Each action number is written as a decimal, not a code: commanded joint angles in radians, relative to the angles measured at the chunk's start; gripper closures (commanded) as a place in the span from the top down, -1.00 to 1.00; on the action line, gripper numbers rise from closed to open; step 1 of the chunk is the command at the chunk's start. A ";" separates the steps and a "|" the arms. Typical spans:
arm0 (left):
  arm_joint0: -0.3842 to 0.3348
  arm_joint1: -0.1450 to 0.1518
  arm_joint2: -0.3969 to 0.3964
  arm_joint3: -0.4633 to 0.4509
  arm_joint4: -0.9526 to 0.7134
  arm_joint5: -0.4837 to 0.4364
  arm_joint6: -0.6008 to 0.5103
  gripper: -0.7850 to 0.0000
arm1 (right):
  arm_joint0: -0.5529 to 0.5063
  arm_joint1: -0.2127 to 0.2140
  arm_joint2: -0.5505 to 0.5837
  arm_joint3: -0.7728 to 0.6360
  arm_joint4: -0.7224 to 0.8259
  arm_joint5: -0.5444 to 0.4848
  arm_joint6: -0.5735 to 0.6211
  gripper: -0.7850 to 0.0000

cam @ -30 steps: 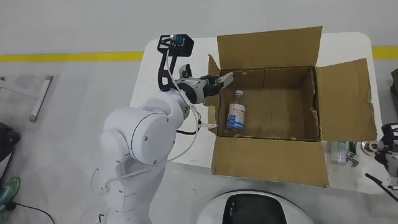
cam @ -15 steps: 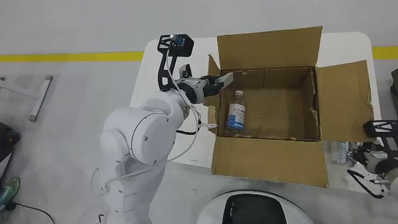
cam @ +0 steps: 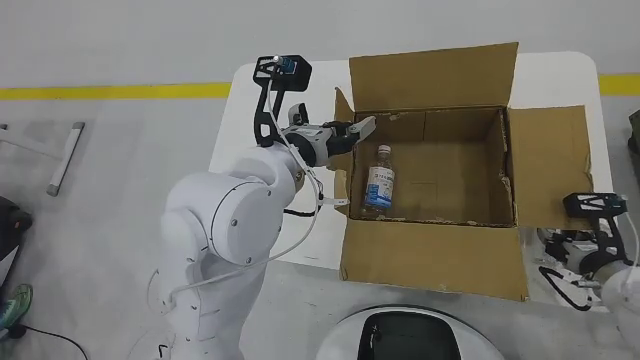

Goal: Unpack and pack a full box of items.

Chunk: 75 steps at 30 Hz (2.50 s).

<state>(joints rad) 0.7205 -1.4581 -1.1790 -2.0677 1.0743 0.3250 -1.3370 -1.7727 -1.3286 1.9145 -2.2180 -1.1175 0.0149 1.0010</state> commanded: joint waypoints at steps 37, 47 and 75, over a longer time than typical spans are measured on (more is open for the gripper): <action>0.000 0.000 0.000 0.000 0.000 0.000 0.000 1.00 | 0.078 0.021 -0.103 0.102 -0.083 0.056 -0.003 -0.15; 0.000 0.000 0.000 0.000 0.000 0.000 0.000 1.00 | 0.065 0.022 -0.026 0.052 0.027 0.103 -0.011 -1.00; 0.000 0.000 0.000 0.000 0.000 0.000 0.000 1.00 | 0.181 0.066 0.230 -0.132 0.823 -0.129 -0.038 -1.00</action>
<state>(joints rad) 0.7205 -1.4582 -1.1790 -2.0677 1.0743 0.3250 -1.3370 -1.6034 -1.2652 2.2042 -2.3500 -0.2662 -0.1254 0.9710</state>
